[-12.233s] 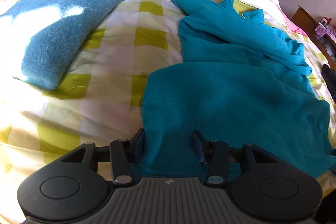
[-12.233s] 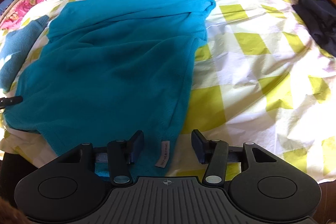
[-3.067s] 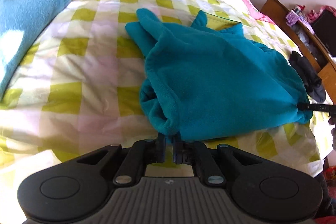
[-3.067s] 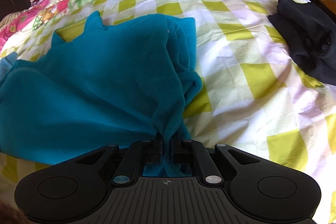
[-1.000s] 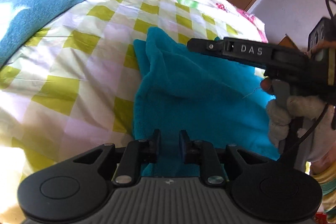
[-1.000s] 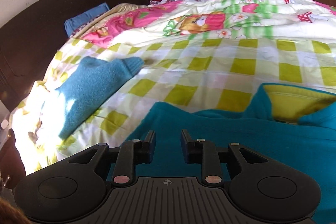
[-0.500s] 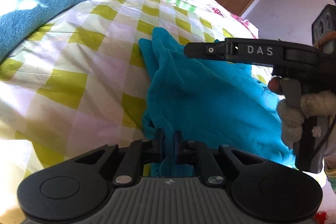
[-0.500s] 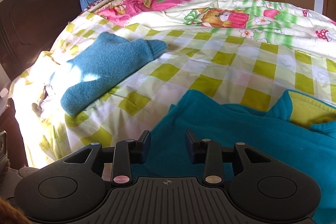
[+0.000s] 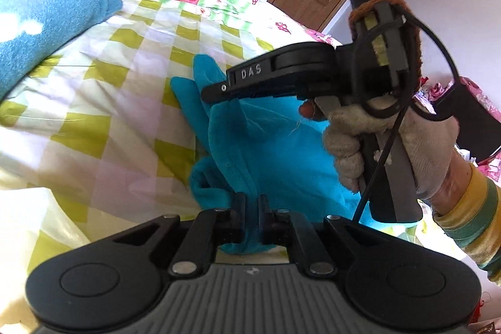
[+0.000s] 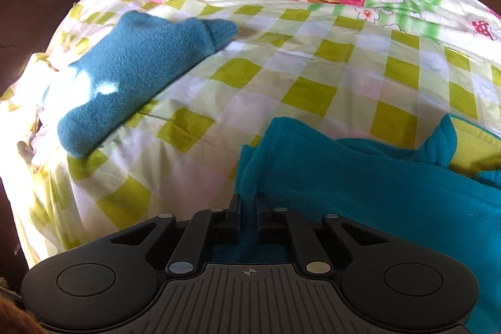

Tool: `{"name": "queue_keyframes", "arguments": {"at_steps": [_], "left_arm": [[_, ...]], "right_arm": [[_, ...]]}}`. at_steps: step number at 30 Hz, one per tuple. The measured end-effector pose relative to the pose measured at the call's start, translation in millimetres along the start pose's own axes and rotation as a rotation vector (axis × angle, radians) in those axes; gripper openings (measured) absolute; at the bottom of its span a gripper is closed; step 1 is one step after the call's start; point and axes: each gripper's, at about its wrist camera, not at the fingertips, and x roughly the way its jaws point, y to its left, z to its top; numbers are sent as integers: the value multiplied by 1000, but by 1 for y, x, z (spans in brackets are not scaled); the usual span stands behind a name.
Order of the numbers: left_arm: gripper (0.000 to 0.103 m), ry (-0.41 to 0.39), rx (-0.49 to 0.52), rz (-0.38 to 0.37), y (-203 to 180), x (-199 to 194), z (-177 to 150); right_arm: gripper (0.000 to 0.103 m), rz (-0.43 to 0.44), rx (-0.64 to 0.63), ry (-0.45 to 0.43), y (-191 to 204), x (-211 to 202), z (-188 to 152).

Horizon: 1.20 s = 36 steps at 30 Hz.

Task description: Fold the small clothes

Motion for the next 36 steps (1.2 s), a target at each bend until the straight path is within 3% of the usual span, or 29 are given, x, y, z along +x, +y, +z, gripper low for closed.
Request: {"name": "queue_keyframes", "arguments": {"at_steps": [2,6,9,11,13,15,18,20,23,26,28,32,34,36], "left_arm": [[20,7,-3,-46,-4,-2,-3],[21,112,-17,-20,-5,9,-10],[21,102,-61,-5,-3,1,-9],[21,70,-20,39,-11,-10,-4],[21,28,30,73,-22,-20,4],[21,-6,87,96,-36,-26,14],[24,-44,169,105,-60,-24,27],[30,-34,191,63,-70,-9,35],[31,8,214,17,-88,35,40],[31,26,215,-32,-106,81,42],[31,9,266,5,-118,111,37],[31,201,270,90,-116,163,7],[35,184,340,102,-121,158,-4],[36,192,361,118,-125,160,-5]], "right_arm": [[7,30,2,-34,3,-17,-2],[8,48,-27,-88,14,-33,-1],[18,64,-23,26,13,6,-3],[18,57,8,42,10,22,-10],[19,85,60,-10,3,11,-13],[28,139,108,-85,-9,-13,-11],[32,150,168,-219,-42,-64,-13],[36,109,208,-285,-71,-98,-27],[45,-35,306,-349,-132,-141,-66],[46,-244,407,-352,-196,-168,-111],[48,-350,494,-321,-233,-178,-142],[49,-364,625,-281,-285,-179,-186],[53,-360,642,-253,-301,-176,-203],[56,-283,668,-288,-310,-180,-215]]}}
